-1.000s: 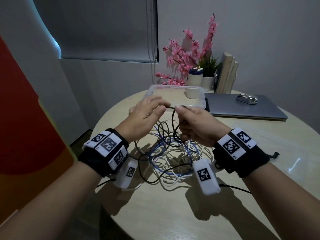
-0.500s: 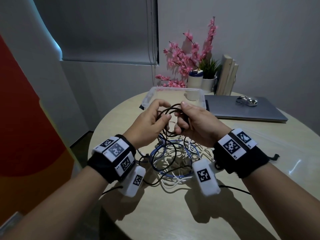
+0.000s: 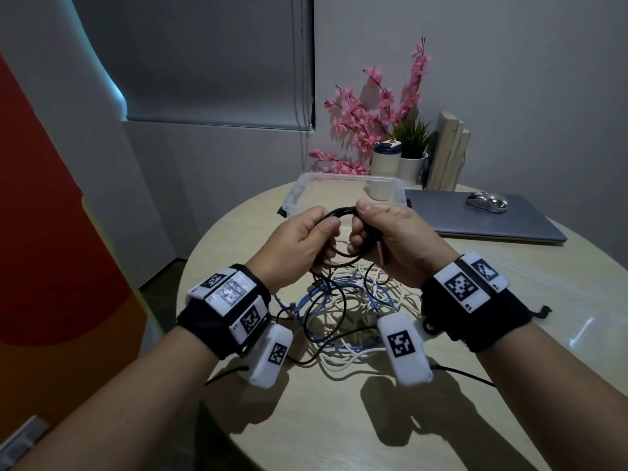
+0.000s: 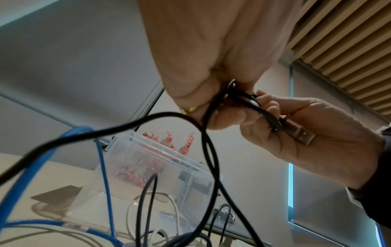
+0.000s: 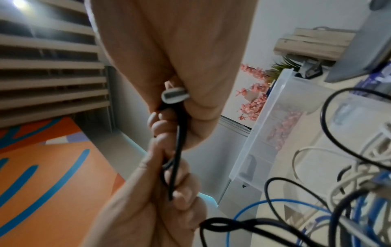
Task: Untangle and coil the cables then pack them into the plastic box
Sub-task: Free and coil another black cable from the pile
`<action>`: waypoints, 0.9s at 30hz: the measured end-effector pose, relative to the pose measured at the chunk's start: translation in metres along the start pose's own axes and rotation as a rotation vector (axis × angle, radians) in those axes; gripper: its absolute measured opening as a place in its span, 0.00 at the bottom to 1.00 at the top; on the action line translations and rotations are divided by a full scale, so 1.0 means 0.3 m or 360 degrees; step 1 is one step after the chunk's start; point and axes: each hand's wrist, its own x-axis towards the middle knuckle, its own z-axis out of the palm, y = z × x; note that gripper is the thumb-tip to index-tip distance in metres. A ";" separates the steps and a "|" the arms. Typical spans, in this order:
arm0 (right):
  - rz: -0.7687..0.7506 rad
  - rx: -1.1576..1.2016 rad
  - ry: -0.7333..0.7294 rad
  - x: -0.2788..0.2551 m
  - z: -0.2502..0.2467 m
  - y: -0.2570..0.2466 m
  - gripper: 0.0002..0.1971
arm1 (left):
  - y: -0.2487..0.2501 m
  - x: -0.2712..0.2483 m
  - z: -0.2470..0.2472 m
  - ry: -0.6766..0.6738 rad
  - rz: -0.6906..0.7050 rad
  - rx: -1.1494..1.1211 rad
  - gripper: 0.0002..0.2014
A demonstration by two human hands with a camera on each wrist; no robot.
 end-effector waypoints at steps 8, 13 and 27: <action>0.0082 0.0204 0.0056 0.001 0.016 0.027 0.15 | -0.030 -0.010 0.011 0.0000 -0.0241 0.0302 0.11; 0.0120 0.0216 -0.0061 -0.013 0.029 0.030 0.16 | -0.016 -0.014 0.018 -0.0020 -0.0211 0.0442 0.01; 0.0238 0.0217 -0.0155 -0.031 0.010 0.012 0.17 | -0.030 0.005 0.011 -0.0026 -0.0060 0.0037 0.09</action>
